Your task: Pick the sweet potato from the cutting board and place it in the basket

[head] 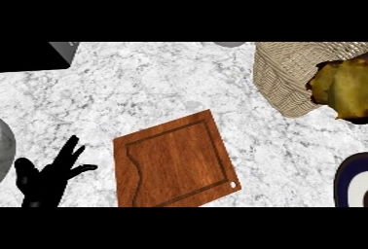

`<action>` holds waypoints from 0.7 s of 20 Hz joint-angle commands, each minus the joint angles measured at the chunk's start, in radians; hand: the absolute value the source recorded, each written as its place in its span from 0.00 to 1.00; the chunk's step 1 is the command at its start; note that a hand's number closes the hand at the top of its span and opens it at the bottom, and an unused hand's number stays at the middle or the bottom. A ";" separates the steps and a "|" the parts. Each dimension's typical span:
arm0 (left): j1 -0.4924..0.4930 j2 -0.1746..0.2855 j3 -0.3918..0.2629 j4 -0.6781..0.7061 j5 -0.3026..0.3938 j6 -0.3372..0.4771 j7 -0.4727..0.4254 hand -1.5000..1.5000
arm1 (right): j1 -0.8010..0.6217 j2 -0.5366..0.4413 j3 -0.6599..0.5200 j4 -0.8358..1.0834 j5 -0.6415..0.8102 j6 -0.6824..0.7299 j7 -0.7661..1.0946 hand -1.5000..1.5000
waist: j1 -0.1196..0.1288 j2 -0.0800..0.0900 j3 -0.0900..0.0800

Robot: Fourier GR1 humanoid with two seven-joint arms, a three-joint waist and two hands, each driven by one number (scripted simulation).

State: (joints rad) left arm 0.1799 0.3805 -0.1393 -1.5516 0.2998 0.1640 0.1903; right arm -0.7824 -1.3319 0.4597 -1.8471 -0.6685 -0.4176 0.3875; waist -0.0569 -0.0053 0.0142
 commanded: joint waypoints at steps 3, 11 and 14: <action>-0.015 -0.012 -0.049 0.096 -0.048 -0.005 0.044 0.50 | 0.068 -0.055 -0.144 0.247 -0.085 0.247 -0.122 1.00 | 0.042 0.011 -0.013; -0.049 -0.019 -0.035 0.138 -0.047 -0.042 0.028 0.50 | 0.098 0.077 -0.140 0.489 0.072 0.365 -0.298 1.00 | 0.072 0.014 -0.014; -0.086 -0.025 -0.049 0.130 -0.059 -0.028 0.088 0.50 | 0.053 0.162 -0.131 0.566 0.105 0.376 -0.309 1.00 | 0.080 0.015 -0.014</action>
State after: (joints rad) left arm 0.0908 0.3605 -0.1695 -1.5143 0.2555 0.1433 0.2271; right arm -0.7329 -1.2546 0.3267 -1.3683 -0.6074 -0.0662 0.1415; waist 0.0215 0.0013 0.0100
